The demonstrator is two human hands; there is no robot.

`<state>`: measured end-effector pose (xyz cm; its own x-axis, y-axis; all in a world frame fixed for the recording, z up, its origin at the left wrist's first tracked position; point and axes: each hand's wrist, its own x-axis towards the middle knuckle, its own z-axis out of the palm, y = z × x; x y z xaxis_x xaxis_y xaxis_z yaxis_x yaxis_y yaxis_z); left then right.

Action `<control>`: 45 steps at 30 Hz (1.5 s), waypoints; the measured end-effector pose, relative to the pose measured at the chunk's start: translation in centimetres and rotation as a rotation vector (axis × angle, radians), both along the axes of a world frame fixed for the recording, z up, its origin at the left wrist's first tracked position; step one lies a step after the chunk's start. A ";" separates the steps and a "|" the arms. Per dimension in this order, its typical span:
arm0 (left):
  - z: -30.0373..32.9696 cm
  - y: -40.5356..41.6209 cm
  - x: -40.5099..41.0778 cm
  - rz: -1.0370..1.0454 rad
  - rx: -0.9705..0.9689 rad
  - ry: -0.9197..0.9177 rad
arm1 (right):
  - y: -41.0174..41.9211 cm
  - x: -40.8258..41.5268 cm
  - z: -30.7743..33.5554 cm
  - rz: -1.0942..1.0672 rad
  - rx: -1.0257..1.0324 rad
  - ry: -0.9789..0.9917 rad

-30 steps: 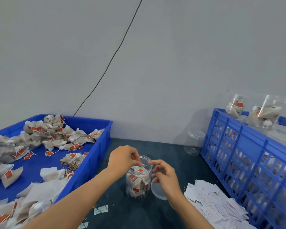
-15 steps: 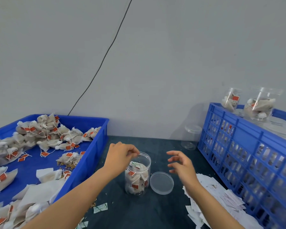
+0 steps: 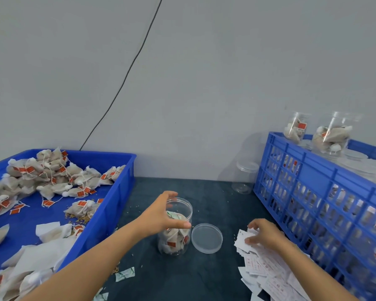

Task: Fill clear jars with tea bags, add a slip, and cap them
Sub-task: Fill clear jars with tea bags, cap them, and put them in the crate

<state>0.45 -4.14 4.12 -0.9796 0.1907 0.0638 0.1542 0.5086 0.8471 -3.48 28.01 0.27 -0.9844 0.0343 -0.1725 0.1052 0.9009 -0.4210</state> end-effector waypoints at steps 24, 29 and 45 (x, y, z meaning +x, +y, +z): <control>-1.0 -0.1 -0.6 0.052 -0.063 0.097 | 0.5 0.6 -1.7 -0.079 -0.089 0.191; -1.0 0.0 -0.6 0.053 -0.063 0.095 | 0.9 0.4 -1.7 -0.076 -0.134 0.146; -0.8 0.1 -0.3 0.049 -0.055 0.101 | 2.2 -0.1 -0.3 -0.046 -0.058 0.224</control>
<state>0.13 -4.05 3.34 -0.9769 0.1488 0.1535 0.2113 0.5627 0.7992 -3.61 30.22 -0.04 -0.9960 0.0761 0.0467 0.0436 0.8709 -0.4895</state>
